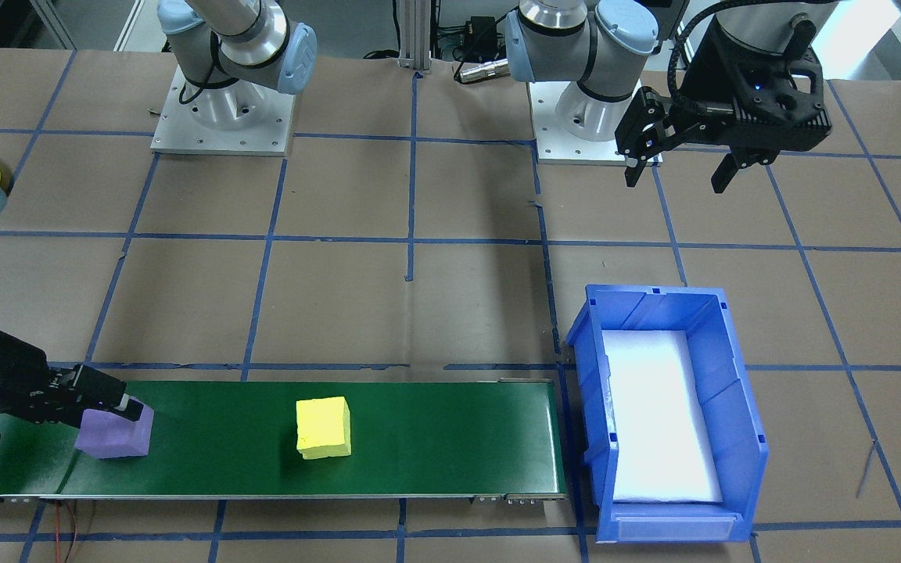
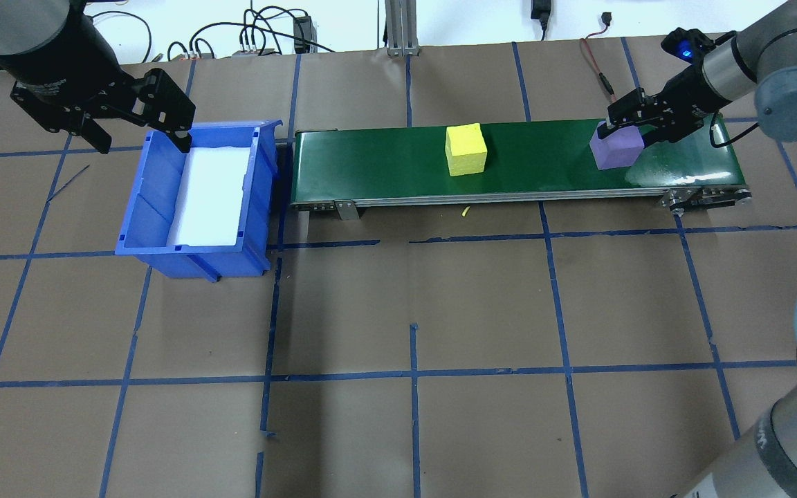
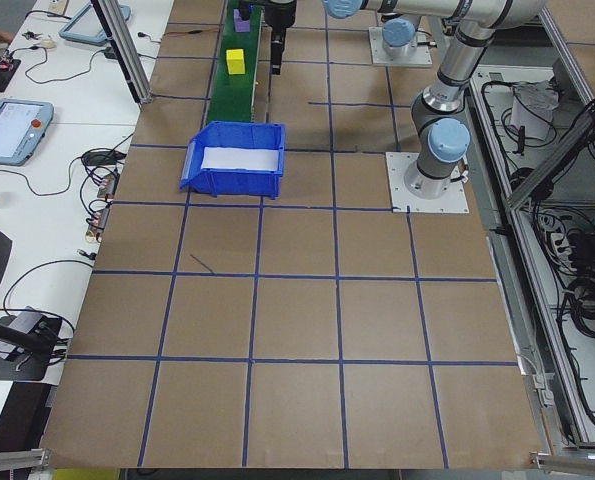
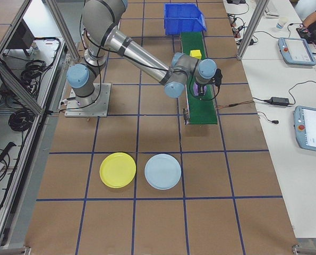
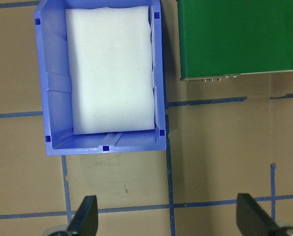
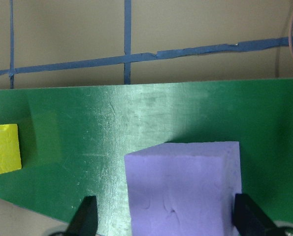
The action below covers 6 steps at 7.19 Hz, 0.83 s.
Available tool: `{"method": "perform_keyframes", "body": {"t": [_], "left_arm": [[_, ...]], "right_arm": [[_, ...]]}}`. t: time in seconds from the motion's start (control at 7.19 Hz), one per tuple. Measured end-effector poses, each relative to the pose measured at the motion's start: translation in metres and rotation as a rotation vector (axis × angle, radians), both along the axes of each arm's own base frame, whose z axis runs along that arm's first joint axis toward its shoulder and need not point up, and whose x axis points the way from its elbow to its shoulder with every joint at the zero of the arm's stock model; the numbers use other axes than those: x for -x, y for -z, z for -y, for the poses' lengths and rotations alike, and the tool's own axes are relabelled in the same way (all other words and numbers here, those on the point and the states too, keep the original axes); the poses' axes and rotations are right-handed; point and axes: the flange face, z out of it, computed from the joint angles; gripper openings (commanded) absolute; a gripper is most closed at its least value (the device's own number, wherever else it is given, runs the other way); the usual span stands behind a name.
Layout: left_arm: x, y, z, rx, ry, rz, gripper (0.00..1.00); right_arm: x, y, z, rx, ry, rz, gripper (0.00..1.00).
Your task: Move block left to right into plate
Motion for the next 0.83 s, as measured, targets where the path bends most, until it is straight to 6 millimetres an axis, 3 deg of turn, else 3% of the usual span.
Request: {"method": "perform_keyframes", "body": {"t": [0.14,0.28,0.56,0.83], "left_arm": [[0.0,0.0,0.0,0.0,0.0,0.001,1.0],[0.0,0.0,0.0,0.001,0.0,0.001,1.0],[0.0,0.0,0.0,0.0,0.0,0.001,1.0],[0.0,0.0,0.0,0.0,0.0,0.001,1.0]], "right_arm": [[0.003,0.002,-0.001,-0.014,0.002,-0.034,0.88],[0.007,0.003,-0.002,-0.029,0.007,-0.075,0.77],[0.014,0.004,-0.005,-0.058,0.025,-0.154,0.37],[0.03,-0.002,-0.009,-0.083,0.041,-0.253,0.31]]}}
